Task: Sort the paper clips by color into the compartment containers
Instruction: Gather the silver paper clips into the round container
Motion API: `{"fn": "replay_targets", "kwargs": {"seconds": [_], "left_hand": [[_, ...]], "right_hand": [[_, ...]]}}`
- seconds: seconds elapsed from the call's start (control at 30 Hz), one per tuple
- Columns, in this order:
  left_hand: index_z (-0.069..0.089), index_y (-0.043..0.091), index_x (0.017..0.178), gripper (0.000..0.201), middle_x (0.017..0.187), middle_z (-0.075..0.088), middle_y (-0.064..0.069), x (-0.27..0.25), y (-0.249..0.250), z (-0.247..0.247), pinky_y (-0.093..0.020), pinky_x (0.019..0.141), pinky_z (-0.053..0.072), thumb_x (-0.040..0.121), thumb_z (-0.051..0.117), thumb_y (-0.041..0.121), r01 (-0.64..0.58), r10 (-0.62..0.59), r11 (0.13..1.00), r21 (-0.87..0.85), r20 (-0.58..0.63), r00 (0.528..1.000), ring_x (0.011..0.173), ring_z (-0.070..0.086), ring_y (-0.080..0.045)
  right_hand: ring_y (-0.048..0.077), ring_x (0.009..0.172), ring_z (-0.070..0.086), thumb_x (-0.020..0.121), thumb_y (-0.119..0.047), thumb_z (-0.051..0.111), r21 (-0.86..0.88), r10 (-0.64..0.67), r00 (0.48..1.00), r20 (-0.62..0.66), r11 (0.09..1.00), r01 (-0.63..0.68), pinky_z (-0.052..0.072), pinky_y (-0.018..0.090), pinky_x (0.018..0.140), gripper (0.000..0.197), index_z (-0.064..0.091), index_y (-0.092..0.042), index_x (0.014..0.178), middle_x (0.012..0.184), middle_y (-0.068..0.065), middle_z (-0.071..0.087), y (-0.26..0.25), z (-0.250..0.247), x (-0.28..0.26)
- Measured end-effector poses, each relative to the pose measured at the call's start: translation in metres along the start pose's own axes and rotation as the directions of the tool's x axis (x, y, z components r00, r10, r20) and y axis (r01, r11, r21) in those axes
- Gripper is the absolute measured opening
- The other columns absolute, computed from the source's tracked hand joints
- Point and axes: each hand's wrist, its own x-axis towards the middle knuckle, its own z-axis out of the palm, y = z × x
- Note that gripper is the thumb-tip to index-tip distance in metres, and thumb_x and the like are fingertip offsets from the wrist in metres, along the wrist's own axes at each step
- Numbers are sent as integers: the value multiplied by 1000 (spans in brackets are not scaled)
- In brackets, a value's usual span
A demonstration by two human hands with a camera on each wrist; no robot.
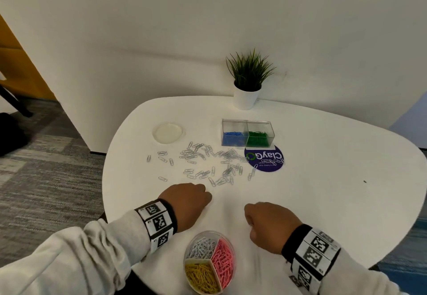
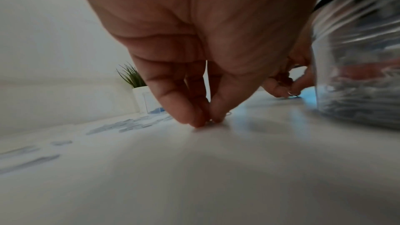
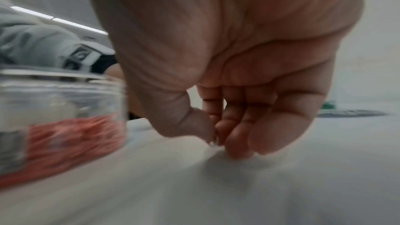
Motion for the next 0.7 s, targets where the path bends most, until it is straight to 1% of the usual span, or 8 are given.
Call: {"fn": "replay_targets", "kwargs": {"seconds": [0.1, 0.2, 0.23, 0.27, 0.33, 0.4, 0.57, 0.7], "left_hand": [[54, 22, 98, 13, 103, 52, 2, -4, -14, -5, -31, 67, 37, 90, 44, 23, 60, -63, 992, -115, -24, 998, 89, 56, -22], [52, 25, 77, 7, 80, 55, 11, -6, -47, -10, -18, 61, 38, 83, 56, 22, 216, -274, 866, -452, -64, 960, 74, 54, -14], [57, 24, 78, 12, 76, 58, 8, -6, -59, -12, -16, 59, 41, 84, 58, 13, 271, -389, 689, -672, -27, 921, 69, 56, -14], [62, 18, 85, 16, 74, 60, 1, -6, -70, -14, -17, 54, 45, 86, 56, 3, 281, -487, 388, -878, 64, 871, 64, 57, -15], [65, 4, 93, 21, 71, 55, -10, -9, -90, -17, -23, 45, 48, 89, 49, -9, 212, -576, -194, -958, 286, 765, 56, 53, -18], [63, 2, 86, 22, 71, 54, -11, -13, -107, -20, -22, 43, 49, 88, 44, -10, 156, -606, -405, -901, 392, 692, 56, 53, -19], [58, 6, 78, 19, 68, 60, -11, -18, -128, -18, -24, 48, 46, 87, 47, -7, 304, -623, -259, -917, 399, 672, 57, 55, -22], [67, 28, 87, 12, 76, 61, 9, -19, -139, 2, -18, 65, 43, 81, 76, 32, 463, -517, 648, -605, 98, 851, 68, 56, -5]], "right_hand": [[12, 66, 55, 84, -9, 54, 554, 162, 985, -52, 826, -106, 45, 24, 60, 10, 57, -18, 81, 75, -4, 58, 31, -16, 22], [18, 56, 52, 87, 11, 41, 984, 441, 897, 18, 153, -95, 41, 24, 44, 24, 54, -6, 78, 69, 10, 52, 69, -37, 45], [18, 54, 48, 83, 15, 36, 997, 493, 869, 32, 44, -62, 37, 23, 42, 27, 53, -4, 76, 70, 11, 50, 83, -44, 52], [17, 53, 44, 79, 16, 34, 998, 531, 847, 29, 26, -50, 33, 22, 42, 28, 53, -3, 74, 71, 13, 50, 96, -50, 59], [18, 56, 44, 84, 8, 42, 961, 578, 815, -49, 249, -119, 36, 24, 47, 22, 57, -4, 74, 74, 14, 54, 118, -60, 76], [20, 69, 53, 88, -8, 55, 715, 550, 812, -195, 646, -266, 40, 28, 60, 10, 60, -10, 80, 80, 6, 61, 134, -65, 94], [20, 95, 56, 90, -24, 64, 188, 378, 901, -212, 921, -342, 43, 27, 78, 10, 59, -18, 97, 98, -1, 57, 148, -50, 124], [18, 91, 55, 90, -13, 59, 262, 342, 907, -244, 924, -278, 41, 24, 69, 6, 60, -19, 90, 99, 1, 61, 147, -42, 125]]}}
